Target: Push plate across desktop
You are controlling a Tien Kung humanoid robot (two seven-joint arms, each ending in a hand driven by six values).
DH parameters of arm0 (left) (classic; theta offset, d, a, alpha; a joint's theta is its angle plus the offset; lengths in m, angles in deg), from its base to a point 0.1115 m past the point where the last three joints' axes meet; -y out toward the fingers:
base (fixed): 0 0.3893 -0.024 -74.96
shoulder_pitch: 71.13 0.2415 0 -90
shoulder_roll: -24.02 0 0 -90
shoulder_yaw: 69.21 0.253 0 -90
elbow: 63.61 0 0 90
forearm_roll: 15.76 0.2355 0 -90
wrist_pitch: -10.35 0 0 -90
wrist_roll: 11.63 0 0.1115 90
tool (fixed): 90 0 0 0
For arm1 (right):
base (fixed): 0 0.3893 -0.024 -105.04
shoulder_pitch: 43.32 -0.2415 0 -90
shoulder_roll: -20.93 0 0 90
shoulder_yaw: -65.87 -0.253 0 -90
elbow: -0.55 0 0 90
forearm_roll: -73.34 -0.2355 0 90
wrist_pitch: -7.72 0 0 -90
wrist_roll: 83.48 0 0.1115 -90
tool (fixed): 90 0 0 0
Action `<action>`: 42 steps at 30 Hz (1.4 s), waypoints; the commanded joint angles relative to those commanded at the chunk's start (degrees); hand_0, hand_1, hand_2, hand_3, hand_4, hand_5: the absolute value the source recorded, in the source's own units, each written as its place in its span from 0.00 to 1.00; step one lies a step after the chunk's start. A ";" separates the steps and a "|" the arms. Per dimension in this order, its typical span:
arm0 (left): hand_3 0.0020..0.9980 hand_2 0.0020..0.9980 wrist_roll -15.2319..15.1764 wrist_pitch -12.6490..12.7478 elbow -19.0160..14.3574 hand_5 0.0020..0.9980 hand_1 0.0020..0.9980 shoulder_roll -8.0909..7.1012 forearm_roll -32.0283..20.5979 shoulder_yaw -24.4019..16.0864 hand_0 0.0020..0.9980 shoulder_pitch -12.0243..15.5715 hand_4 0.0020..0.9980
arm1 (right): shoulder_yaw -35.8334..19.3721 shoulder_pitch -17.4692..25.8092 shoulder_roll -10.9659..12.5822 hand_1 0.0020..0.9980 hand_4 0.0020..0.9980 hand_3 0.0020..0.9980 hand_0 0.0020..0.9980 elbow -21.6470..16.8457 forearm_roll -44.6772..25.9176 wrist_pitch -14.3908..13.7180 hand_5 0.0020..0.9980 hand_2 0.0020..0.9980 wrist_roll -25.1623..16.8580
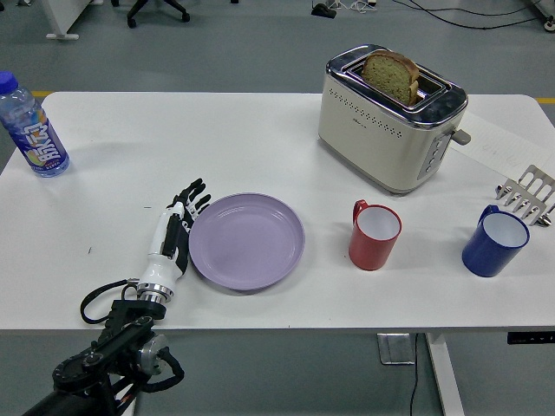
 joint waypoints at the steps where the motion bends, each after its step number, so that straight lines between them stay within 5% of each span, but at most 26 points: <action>1: 0.87 0.92 0.00 0.00 0.01 1.00 0.88 0.00 -0.01 0.04 0.86 -0.05 0.45 | 0.01 0.01 0.00 0.55 0.13 0.63 0.61 0.00 -0.02 -0.01 0.36 0.63 0.00; 42: 0.87 0.92 0.00 -0.66 0.76 1.00 0.88 0.00 -1.43 7.07 0.86 -2.62 0.45 | 0.44 0.03 -0.06 0.55 0.13 0.63 0.61 0.00 0.29 0.17 0.36 0.63 -0.03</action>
